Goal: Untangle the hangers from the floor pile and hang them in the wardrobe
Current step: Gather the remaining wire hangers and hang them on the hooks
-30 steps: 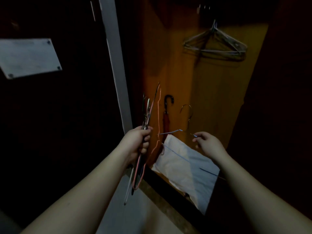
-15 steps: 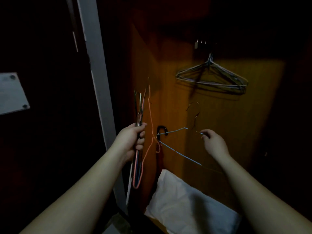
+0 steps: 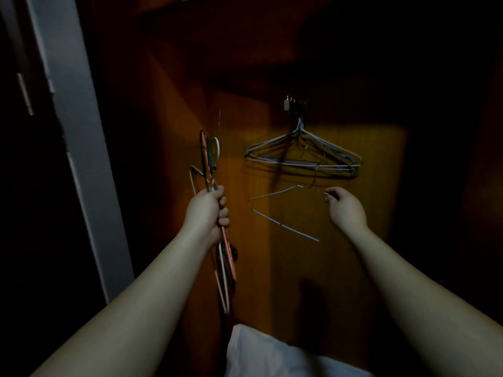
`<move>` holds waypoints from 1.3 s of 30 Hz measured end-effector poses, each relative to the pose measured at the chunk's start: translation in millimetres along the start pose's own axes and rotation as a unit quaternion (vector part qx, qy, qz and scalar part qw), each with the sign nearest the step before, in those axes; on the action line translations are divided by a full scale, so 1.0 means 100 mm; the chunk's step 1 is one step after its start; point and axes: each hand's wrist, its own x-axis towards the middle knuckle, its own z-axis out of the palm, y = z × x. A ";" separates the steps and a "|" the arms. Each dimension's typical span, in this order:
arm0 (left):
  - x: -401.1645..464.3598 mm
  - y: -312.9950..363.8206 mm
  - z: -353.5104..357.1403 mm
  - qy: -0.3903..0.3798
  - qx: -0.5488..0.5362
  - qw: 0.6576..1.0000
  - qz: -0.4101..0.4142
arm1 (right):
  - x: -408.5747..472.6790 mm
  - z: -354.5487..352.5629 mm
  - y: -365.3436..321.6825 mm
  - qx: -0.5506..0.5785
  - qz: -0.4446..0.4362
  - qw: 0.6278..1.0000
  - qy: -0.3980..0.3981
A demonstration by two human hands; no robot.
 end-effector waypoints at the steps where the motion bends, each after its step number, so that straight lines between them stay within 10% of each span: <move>1: 0.11 0.04 -0.01 -0.010 -0.001 1.000 0.000 | 0.07 0.02 -0.04 0.000 0.005 1.000 0.015; 22: 1.40 0.24 0.12 -0.075 0.019 0.996 -0.037 | 1.46 0.17 -0.50 -0.006 0.020 0.989 0.144; 39: 1.65 0.23 0.39 -0.047 0.022 0.999 -0.002 | 2.41 0.38 -0.56 0.044 0.005 0.998 0.037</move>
